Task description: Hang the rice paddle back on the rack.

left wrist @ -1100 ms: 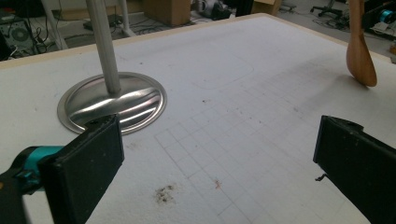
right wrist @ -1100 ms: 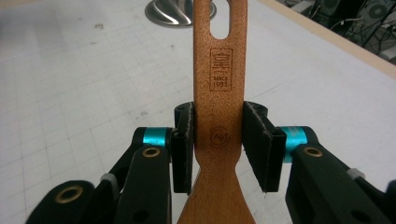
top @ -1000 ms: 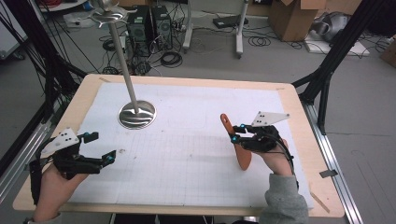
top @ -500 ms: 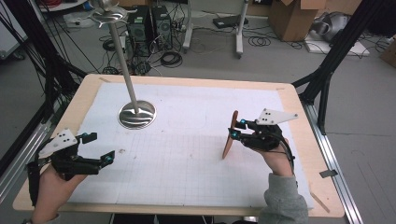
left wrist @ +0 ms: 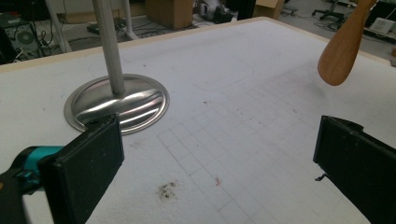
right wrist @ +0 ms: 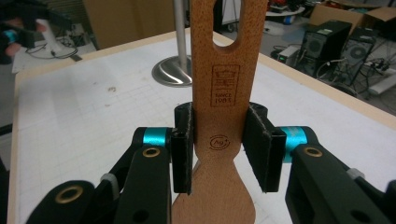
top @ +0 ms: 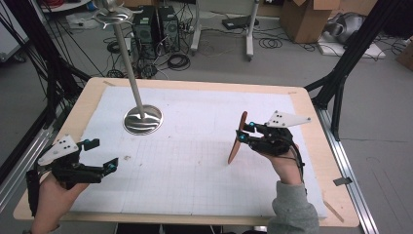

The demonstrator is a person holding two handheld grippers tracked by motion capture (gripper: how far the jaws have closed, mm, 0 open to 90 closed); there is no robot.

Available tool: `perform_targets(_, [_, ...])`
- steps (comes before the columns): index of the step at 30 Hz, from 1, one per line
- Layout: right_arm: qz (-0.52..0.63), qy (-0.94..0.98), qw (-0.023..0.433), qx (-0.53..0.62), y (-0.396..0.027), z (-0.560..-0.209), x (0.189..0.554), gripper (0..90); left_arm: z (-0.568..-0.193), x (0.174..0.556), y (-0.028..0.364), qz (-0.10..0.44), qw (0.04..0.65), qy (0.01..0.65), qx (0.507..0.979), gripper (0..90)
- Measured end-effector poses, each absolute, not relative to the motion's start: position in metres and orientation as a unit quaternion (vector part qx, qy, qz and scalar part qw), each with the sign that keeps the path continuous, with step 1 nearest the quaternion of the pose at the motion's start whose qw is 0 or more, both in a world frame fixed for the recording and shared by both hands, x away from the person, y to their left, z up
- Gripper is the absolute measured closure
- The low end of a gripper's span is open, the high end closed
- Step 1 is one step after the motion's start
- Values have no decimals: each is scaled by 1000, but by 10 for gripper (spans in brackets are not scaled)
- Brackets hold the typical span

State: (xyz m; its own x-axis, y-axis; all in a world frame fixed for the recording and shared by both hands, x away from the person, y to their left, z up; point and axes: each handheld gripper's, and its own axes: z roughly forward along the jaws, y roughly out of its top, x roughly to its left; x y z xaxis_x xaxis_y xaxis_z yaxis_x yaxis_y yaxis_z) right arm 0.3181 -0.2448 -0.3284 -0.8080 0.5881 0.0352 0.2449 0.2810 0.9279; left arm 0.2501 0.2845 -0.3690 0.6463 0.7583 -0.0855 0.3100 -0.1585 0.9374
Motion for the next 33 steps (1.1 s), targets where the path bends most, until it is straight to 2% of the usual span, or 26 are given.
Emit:
perform_targets(11, [558,760,182,279,-234,-323,314,649,-365,248,288,213,542,366,725,22])
perform_targets(16, [565,755,199,266,-223,-321,313,649,-361,246,285,196,564,360,716,22])
perform_targets(33, [566,757,213,249,-195,-277,328,649,-353,241,276,208,564,346,720,22])
